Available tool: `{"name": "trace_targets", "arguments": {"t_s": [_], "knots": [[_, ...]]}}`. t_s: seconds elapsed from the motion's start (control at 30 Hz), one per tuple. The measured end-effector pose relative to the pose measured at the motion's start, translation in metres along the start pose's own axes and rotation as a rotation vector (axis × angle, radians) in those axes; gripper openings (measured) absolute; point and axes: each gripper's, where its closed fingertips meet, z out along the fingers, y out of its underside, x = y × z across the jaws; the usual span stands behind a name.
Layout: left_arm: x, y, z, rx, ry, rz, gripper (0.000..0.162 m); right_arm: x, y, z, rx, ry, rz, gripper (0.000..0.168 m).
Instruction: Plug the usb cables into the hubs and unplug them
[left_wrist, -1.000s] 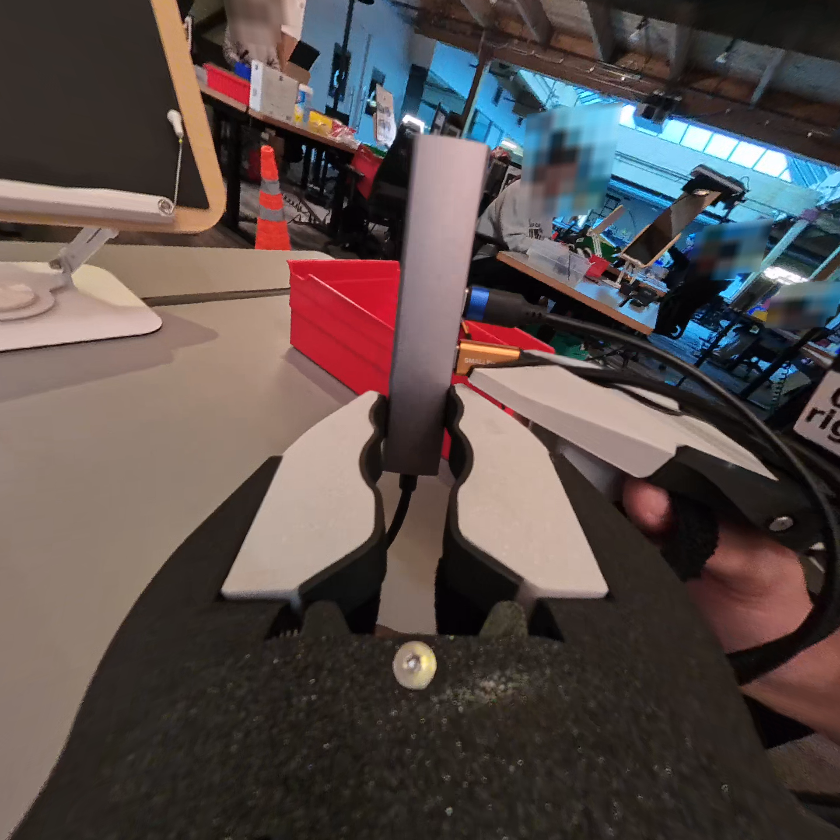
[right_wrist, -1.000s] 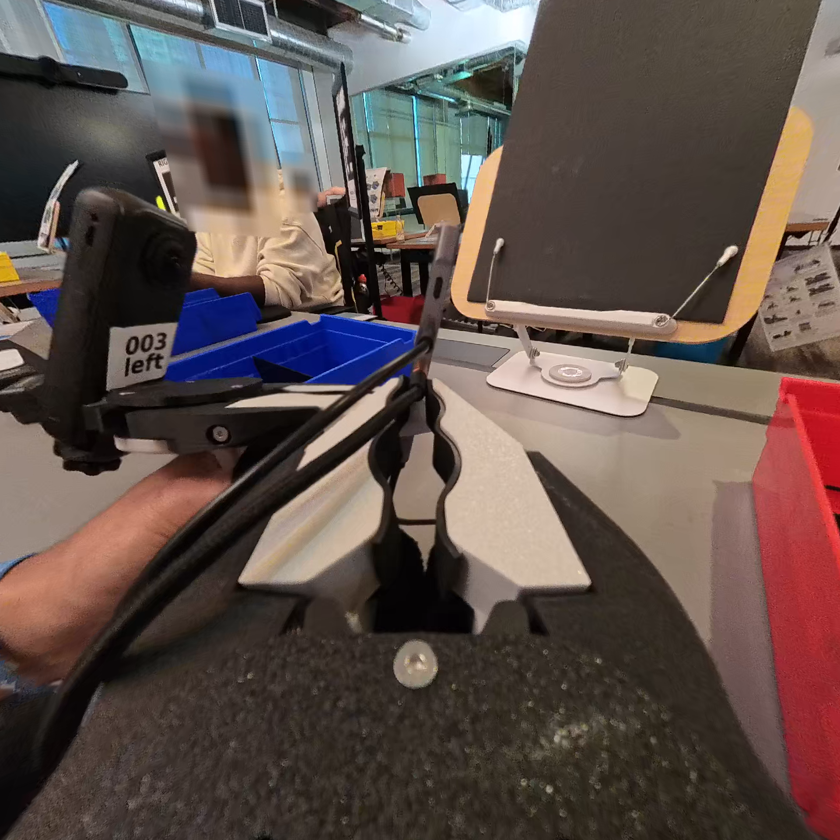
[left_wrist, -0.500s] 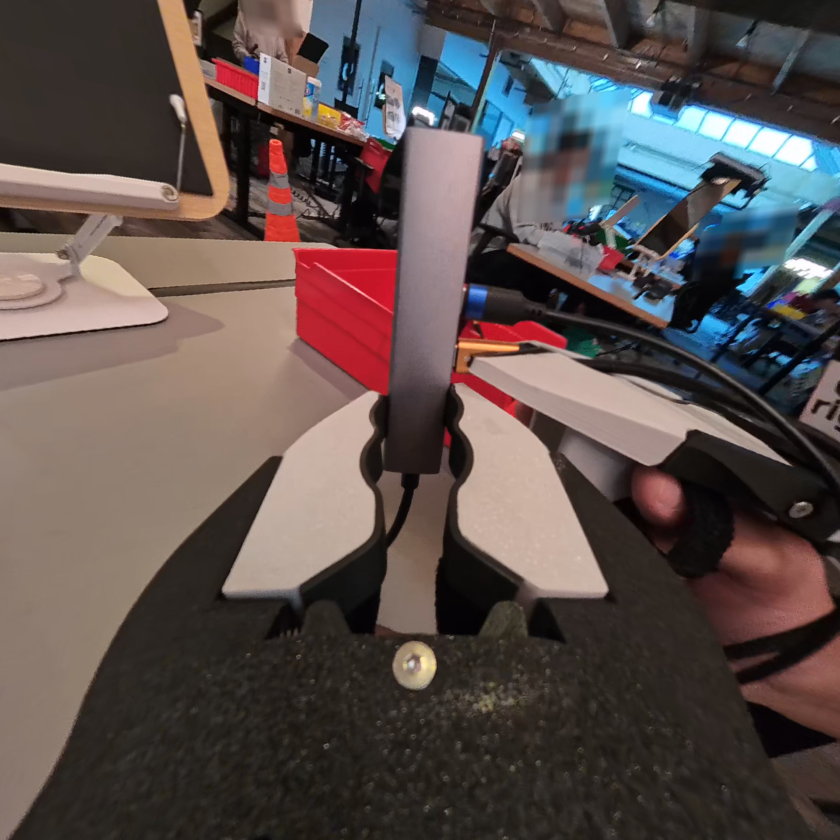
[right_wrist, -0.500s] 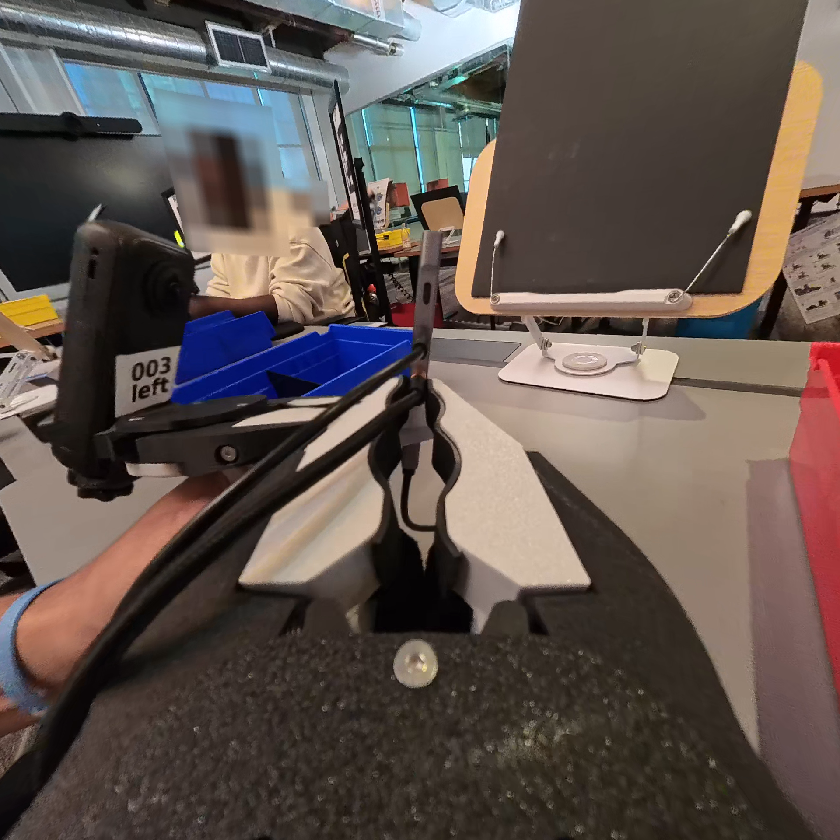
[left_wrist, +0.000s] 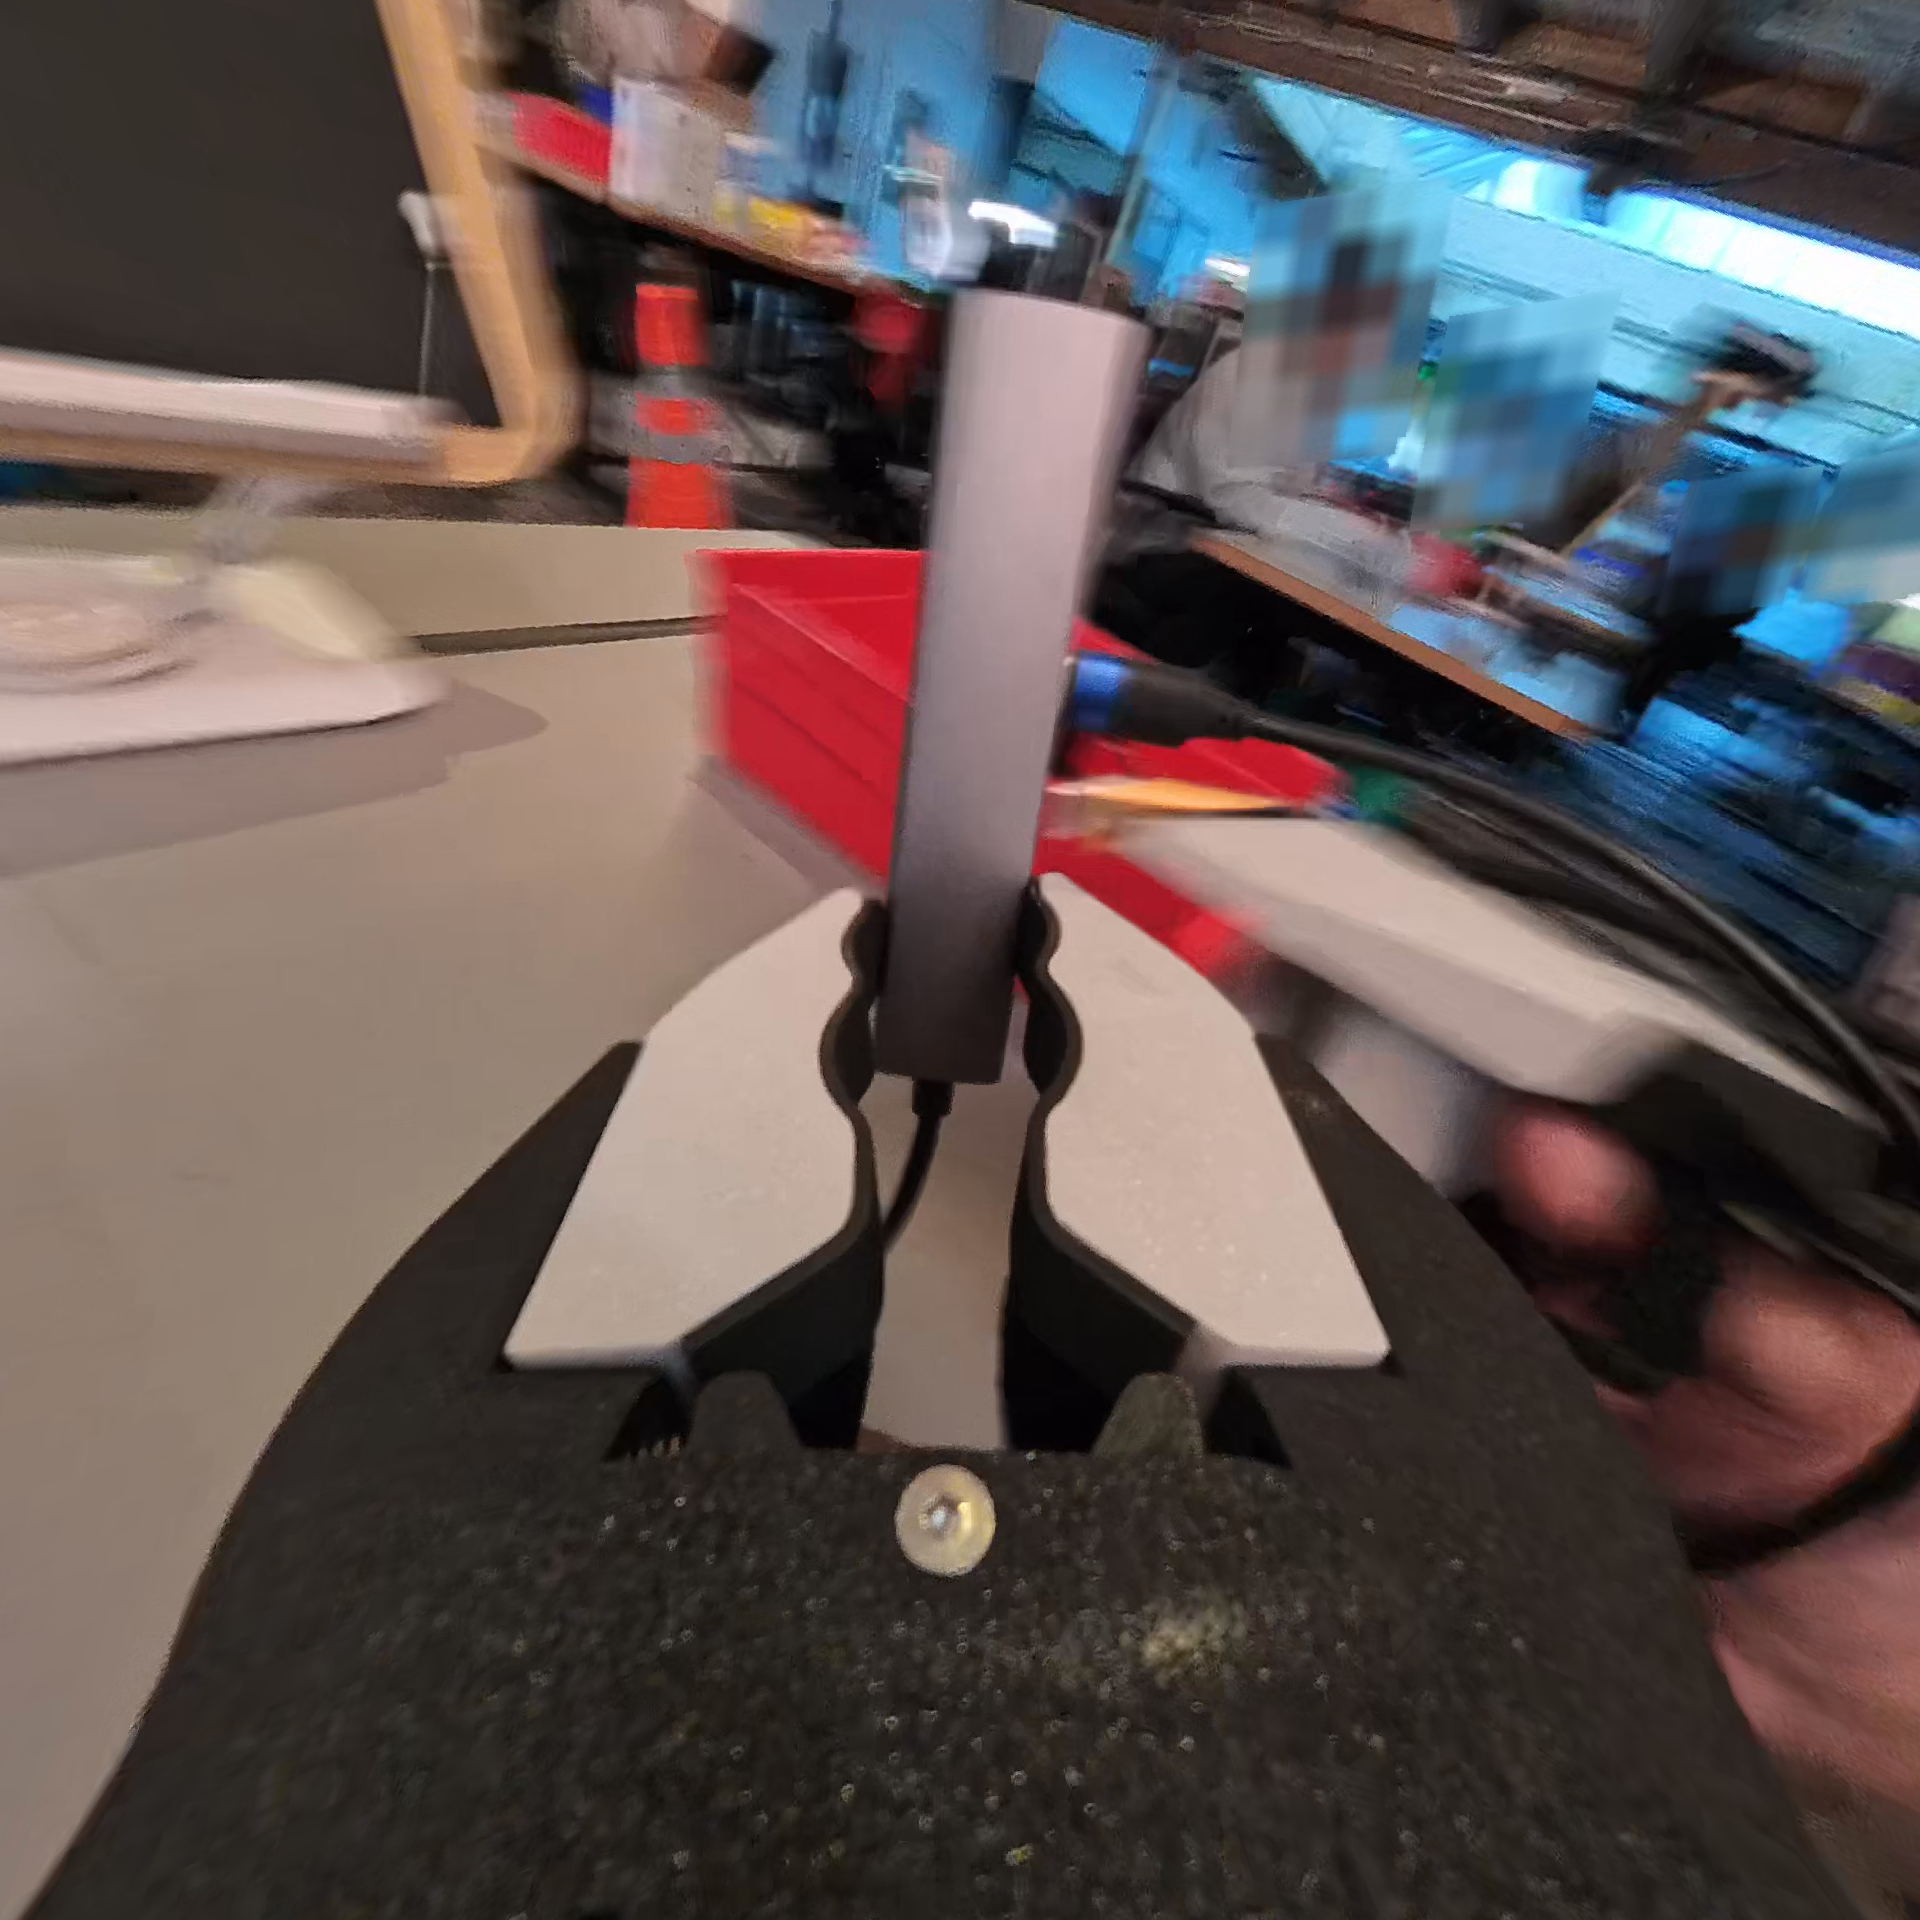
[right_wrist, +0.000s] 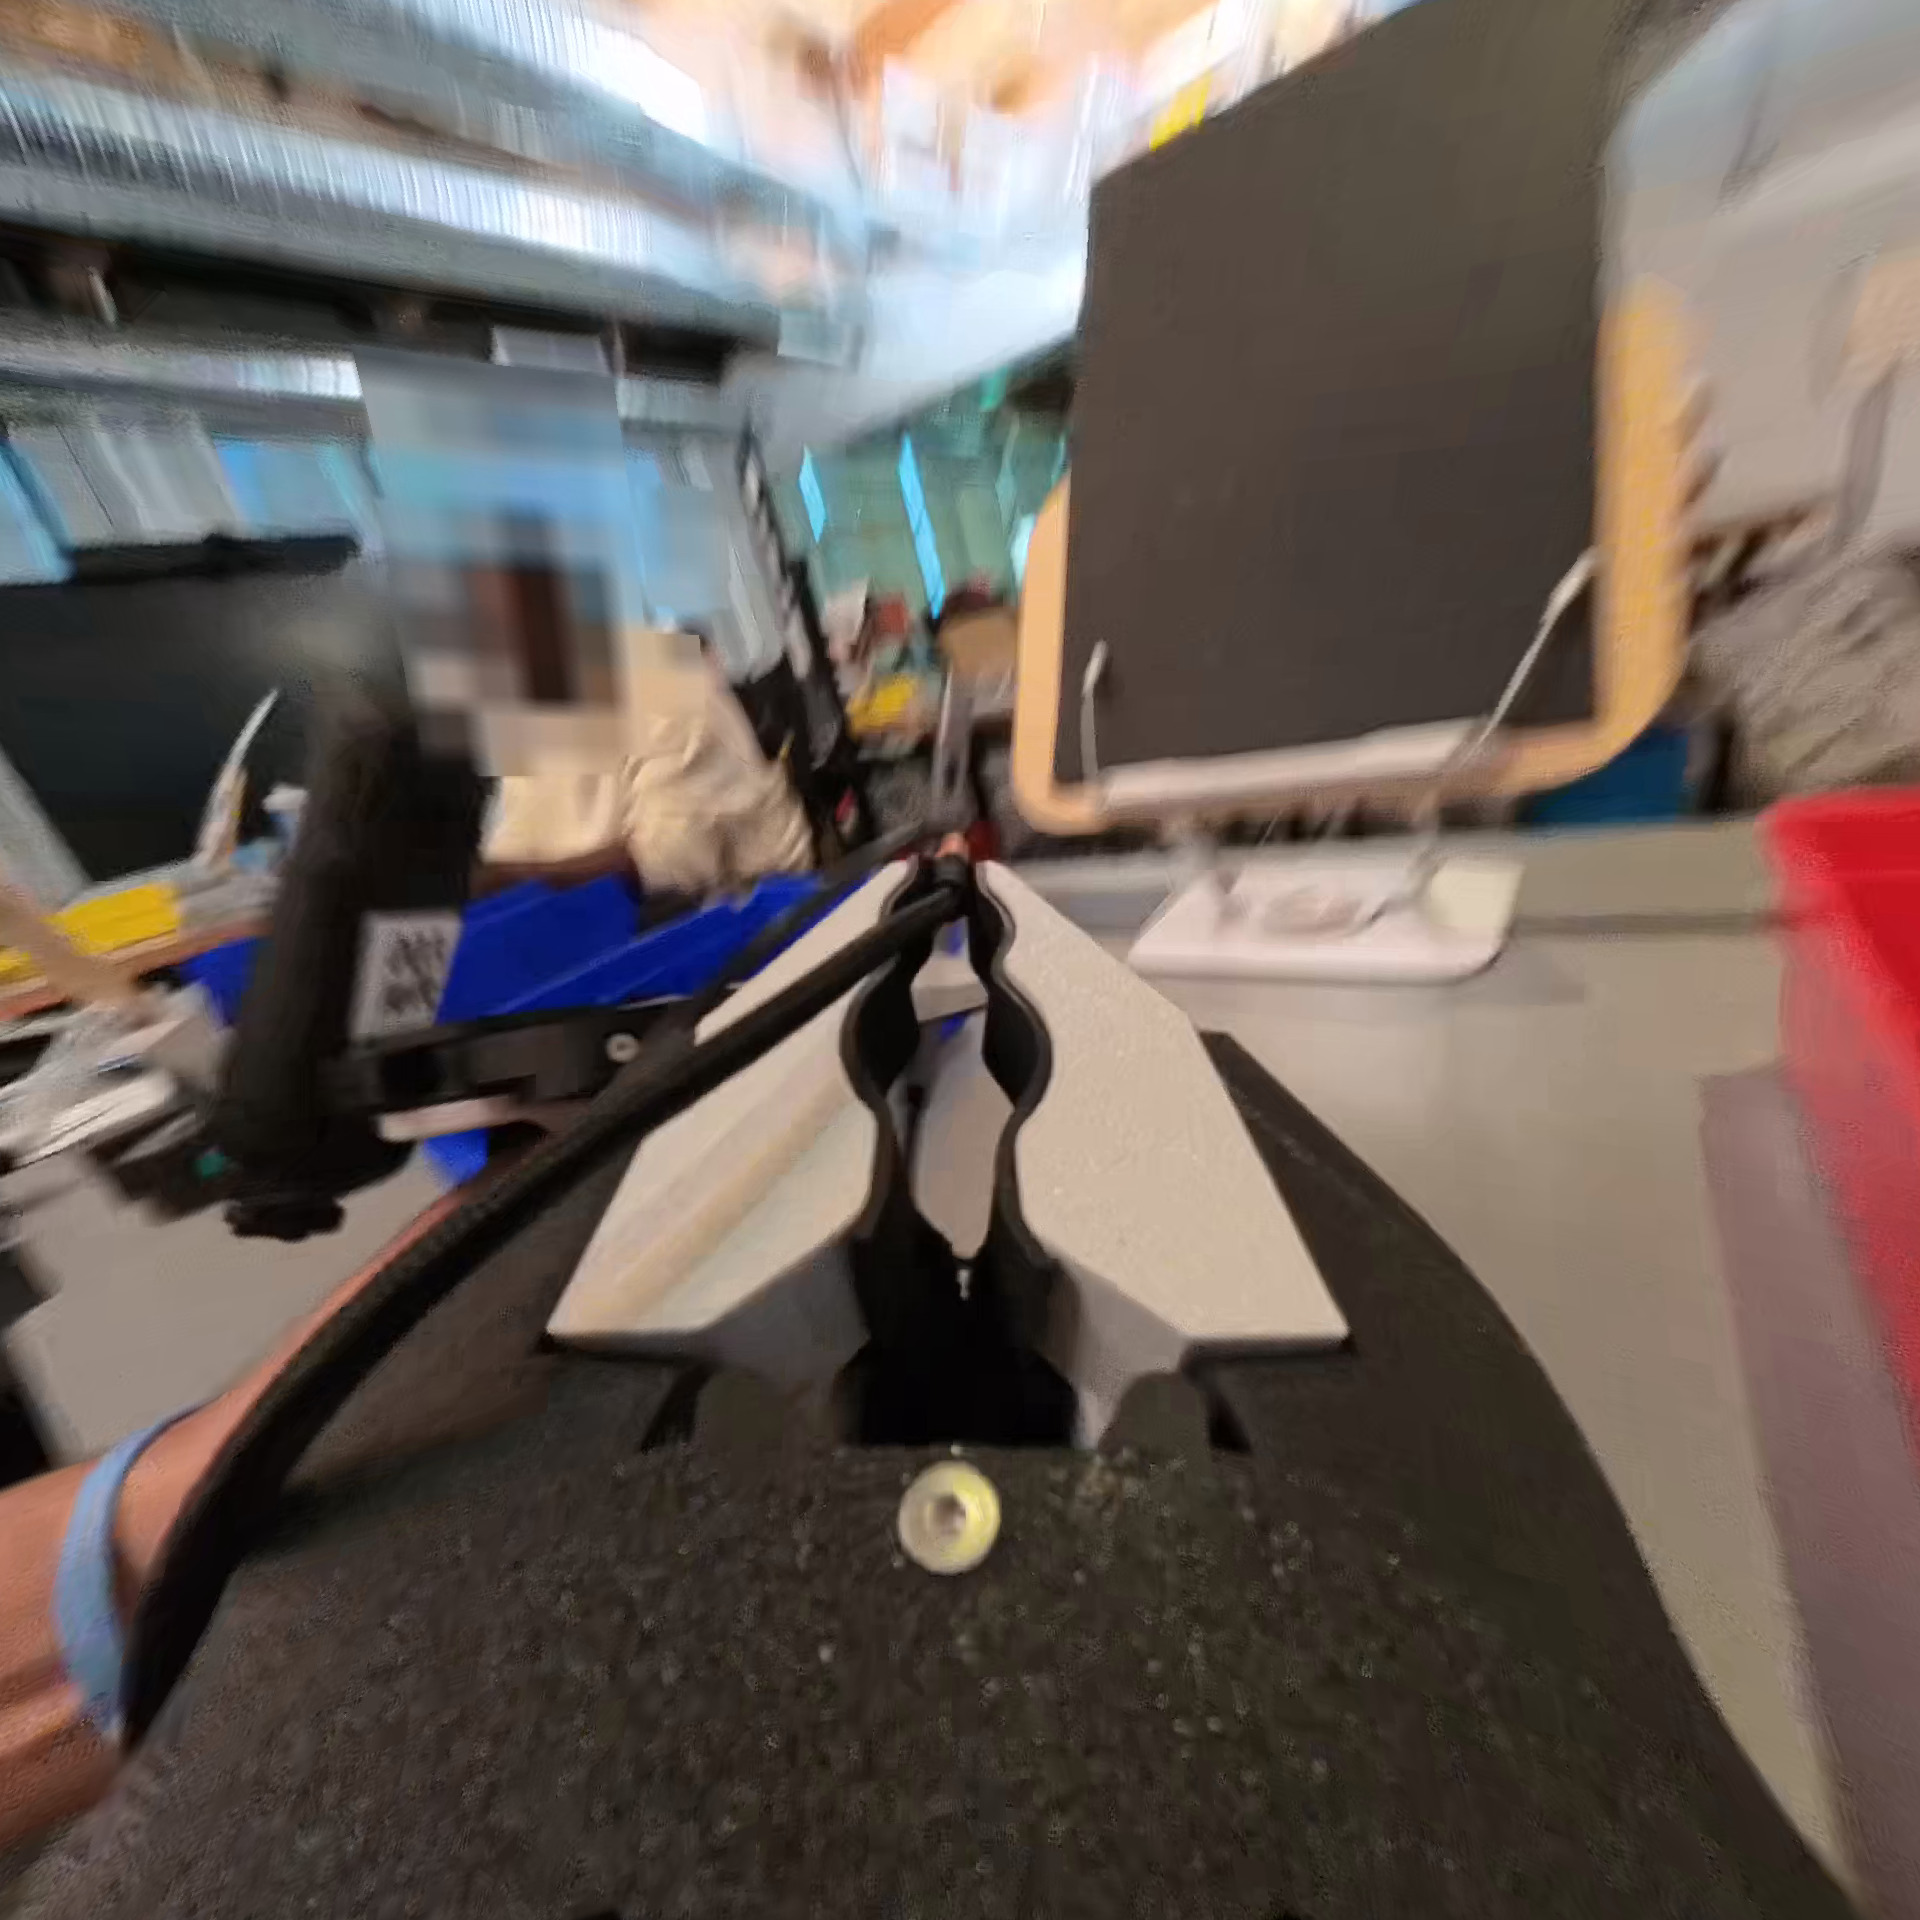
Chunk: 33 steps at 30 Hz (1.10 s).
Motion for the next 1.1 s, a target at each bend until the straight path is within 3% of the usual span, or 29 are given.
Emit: {"name": "trace_targets", "arguments": {"t_s": [0.07,0.1,0.23,0.33,0.47,0.57,0.67,0.73,0.87,0.93,1.03,1.1], "knots": [[-0.064,-0.007,-0.01,0.049,-0.082,-0.261,0.024,-0.004,-0.032,-0.017,0.086,0.014,-0.165,0.004],[-0.075,-0.013,-0.017,0.097,-0.076,-0.287,0.024,-0.004,-0.035,-0.02,0.064,-0.009,-0.146,0.004],[0.001,-0.018,-0.007,0.044,-0.008,0.071,0.024,0.035,-0.015,-0.019,-0.062,0.033,-0.072,0.004],[-0.002,-0.025,-0.01,0.023,0.048,-0.017,0.024,0.071,-0.028,-0.019,-0.19,0.063,-0.206,0.005],[-0.005,-0.015,-0.011,-0.032,0.093,-0.06,0.024,0.151,-0.082,-0.019,-0.375,0.145,-0.459,0.005],[-0.001,-0.01,-0.007,-0.044,0.11,-0.057,0.024,0.207,-0.079,-0.014,-0.656,0.156,-0.706,0.005],[0.008,-0.008,-0.004,-0.058,0.138,-0.033,0.025,0.262,-0.082,0.0,-0.728,0.327,-0.883,0.005],[0.013,-0.008,-0.003,-0.066,0.14,0.004,0.025,0.285,-0.068,0.002,-0.787,0.391,-0.929,0.005],[0.017,-0.01,-0.004,-0.074,0.146,0.029,0.025,0.335,-0.014,-0.033,-1.114,0.506,-1.03,0.005],[0.014,-0.009,-0.005,-0.078,0.148,0.006,0.024,0.343,0.014,-0.059,-1.305,0.495,-1.01,0.006],[0.008,-0.004,-0.004,-0.092,0.163,-0.055,0.024,0.34,0.031,-0.079,-1.444,0.468,-0.986,0.006],[0.006,-0.001,-0.003,-0.1,0.166,-0.082,0.025,0.333,0.048,-0.107,-1.656,0.395,-0.898,0.006]]}}
